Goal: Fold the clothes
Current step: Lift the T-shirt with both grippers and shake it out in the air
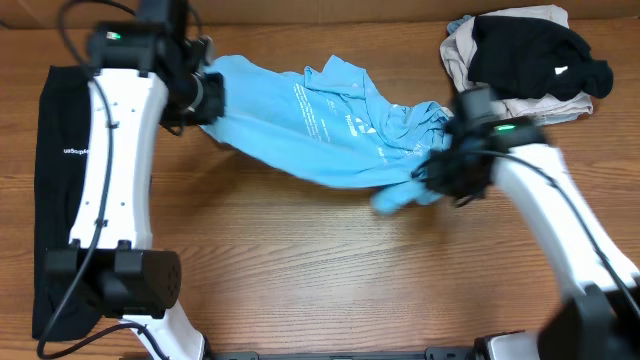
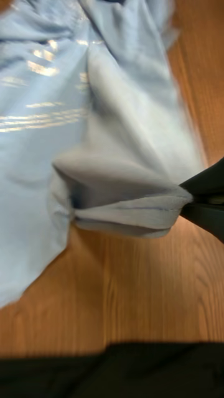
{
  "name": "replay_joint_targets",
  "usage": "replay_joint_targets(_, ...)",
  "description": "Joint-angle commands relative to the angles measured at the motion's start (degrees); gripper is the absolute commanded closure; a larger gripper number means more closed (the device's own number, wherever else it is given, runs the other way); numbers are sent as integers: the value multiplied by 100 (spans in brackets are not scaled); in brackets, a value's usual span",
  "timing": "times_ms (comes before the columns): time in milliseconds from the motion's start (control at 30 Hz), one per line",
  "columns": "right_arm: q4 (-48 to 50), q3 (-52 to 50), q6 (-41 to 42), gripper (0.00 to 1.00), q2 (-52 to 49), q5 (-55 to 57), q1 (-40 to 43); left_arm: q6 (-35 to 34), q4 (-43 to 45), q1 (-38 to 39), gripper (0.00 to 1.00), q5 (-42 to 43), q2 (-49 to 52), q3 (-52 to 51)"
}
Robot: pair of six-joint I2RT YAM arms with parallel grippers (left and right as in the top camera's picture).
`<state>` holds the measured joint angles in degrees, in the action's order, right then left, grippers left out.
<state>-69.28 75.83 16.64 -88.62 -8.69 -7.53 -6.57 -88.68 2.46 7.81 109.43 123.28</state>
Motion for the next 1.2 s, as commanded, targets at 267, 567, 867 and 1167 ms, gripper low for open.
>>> replay_joint_targets(267,-743,503,-341,96,1051,31,957,424,-570,-216,96,-376,-81,973)
replay_joint_targets(567,-654,267,-358,96,776,52,964,426,-597,-216,96,-380,-79,962)
replay_joint_targets(867,-492,590,-339,96,1029,-37,988,472,-671,-216,96,-378,-136,1252)
replay_joint_targets(1167,-1740,3829,-409,96,1679,372,1626,446,-739,-216,96,-378,-999,2968)
